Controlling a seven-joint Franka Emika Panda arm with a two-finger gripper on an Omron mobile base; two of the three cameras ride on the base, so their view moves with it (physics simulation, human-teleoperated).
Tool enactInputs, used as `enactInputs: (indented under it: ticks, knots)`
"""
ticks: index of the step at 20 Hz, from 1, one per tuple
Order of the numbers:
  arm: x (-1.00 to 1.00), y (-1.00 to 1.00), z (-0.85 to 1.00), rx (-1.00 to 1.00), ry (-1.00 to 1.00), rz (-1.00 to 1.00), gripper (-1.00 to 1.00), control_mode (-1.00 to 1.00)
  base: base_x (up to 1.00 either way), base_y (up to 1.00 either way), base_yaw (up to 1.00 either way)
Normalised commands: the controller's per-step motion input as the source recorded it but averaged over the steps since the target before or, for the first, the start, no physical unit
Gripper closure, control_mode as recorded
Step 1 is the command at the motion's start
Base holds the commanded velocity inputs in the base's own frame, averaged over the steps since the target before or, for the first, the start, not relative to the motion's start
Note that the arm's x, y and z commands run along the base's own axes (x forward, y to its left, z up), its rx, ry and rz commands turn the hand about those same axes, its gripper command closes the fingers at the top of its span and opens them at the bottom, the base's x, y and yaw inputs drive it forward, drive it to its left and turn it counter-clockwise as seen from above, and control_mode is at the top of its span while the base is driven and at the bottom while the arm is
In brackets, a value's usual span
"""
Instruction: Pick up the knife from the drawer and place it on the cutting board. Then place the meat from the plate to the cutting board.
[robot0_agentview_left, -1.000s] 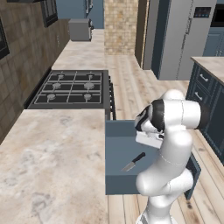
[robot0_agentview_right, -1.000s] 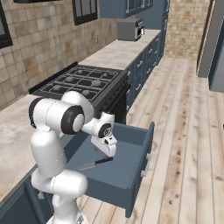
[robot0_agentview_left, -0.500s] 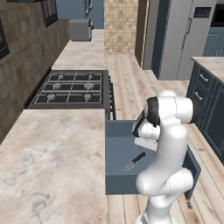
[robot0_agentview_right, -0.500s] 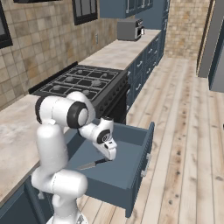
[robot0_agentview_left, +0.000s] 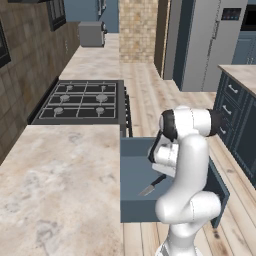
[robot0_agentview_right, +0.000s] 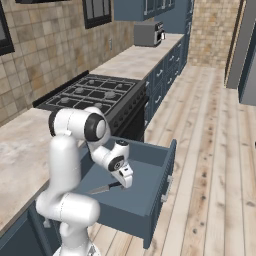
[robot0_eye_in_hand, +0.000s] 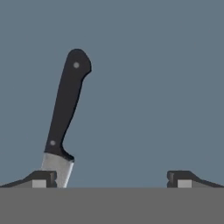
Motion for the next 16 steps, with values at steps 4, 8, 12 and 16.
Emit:
enactInputs:
  ticks: [4,8,12,16]
  knots:
    - [0.41,0.01,-0.04,-0.01,0.01,-0.01,-1.0,-1.0,0.0,0.0,0.0]
    - [0.39,0.0,0.0,0.0,0.01,-0.01,-1.0,-1.0,0.0,0.0,0.0]
    - [0.28,0.0,-0.18,0.0,0.0,0.0,-1.0,-1.0,0.0,0.0,0.0]
    - [0.31,0.01,-0.26,0.0,0.0,0.0,-1.0,-1.0,0.0,0.0,0.0]
